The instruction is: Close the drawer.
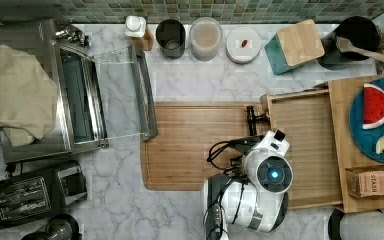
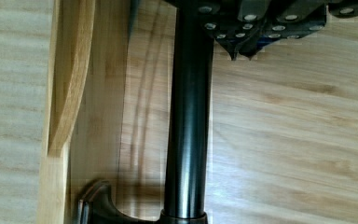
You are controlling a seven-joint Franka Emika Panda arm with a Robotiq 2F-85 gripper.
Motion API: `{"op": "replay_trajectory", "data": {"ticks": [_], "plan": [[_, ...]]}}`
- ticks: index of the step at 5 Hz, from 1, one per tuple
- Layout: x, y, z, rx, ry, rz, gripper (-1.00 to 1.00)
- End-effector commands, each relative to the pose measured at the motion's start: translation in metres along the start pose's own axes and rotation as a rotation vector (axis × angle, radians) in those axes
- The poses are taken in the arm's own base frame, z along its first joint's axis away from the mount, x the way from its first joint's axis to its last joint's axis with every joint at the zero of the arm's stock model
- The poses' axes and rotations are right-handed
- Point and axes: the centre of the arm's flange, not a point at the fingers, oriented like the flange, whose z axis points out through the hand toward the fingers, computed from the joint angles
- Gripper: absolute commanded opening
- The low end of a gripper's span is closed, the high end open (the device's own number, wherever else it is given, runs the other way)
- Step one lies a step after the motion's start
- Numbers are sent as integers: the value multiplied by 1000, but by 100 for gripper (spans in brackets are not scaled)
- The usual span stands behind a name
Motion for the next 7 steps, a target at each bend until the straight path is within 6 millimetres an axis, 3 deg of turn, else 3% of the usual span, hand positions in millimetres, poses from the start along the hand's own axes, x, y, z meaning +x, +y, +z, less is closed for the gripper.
{"op": "replay_trajectory", "data": {"ticks": [1,2,3,4,5,6,7], "plan": [[34,204,-27,-26,216,149,-100],[36,248,-56,-89,141,124,-100],[28,272,-95,-153,75,128,-100],[19,296,-120,-222,57,113,-100],[11,322,-113,-260,99,88,-100],[8,332,-97,-309,138,112,-100],[11,323,-108,-352,88,136,-100]]}}
